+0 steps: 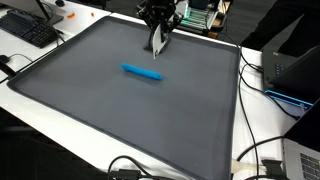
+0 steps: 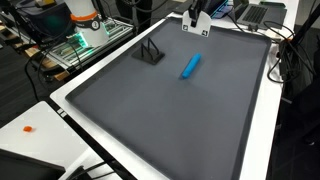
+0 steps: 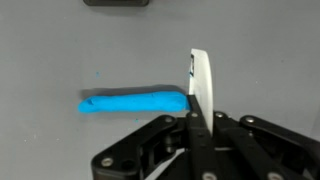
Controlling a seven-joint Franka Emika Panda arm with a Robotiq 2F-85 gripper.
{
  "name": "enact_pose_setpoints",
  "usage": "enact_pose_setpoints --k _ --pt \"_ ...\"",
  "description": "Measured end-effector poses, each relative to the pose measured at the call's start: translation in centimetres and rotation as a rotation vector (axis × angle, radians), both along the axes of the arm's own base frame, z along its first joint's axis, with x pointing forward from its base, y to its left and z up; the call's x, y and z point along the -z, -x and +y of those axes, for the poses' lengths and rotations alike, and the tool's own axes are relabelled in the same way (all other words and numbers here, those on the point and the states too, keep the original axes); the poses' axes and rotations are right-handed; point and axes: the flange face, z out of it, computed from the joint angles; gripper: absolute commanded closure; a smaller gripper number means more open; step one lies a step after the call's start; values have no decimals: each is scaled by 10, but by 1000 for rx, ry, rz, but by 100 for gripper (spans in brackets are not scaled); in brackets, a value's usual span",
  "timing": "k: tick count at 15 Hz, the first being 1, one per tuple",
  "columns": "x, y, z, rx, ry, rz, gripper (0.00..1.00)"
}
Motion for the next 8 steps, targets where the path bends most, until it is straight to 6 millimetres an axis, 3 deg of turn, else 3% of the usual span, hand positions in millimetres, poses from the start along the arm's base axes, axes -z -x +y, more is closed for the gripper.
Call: enact_pose_setpoints --k 8 --pt "10 -4 3 -22 20 8 99"
